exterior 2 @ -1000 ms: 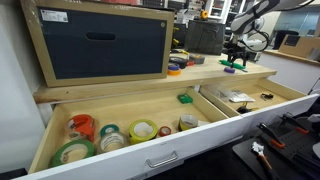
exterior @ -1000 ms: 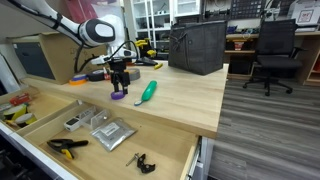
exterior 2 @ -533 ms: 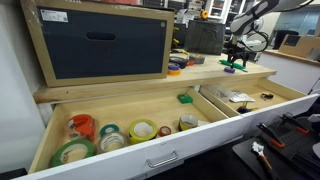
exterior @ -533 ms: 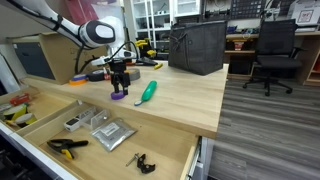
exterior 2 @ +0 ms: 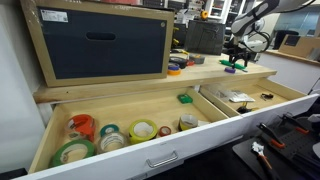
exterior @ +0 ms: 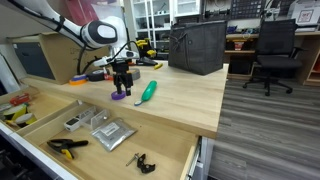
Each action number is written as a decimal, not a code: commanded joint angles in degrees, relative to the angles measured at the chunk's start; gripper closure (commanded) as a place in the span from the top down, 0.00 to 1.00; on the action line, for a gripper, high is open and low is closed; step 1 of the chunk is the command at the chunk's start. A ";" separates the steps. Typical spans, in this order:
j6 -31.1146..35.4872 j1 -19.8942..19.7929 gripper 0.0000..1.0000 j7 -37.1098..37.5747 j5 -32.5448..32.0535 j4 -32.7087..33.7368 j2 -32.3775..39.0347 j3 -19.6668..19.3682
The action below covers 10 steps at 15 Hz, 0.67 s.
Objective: Put the purple masking tape in the open drawer.
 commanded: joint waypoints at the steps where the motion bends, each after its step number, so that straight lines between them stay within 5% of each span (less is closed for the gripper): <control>1: -0.65 0.06 1.00 -1.16 0.40 1.19 0.08 0.24; 10: 0.52 0.56 1.00 -0.72 0.78 1.62 1.54 1.25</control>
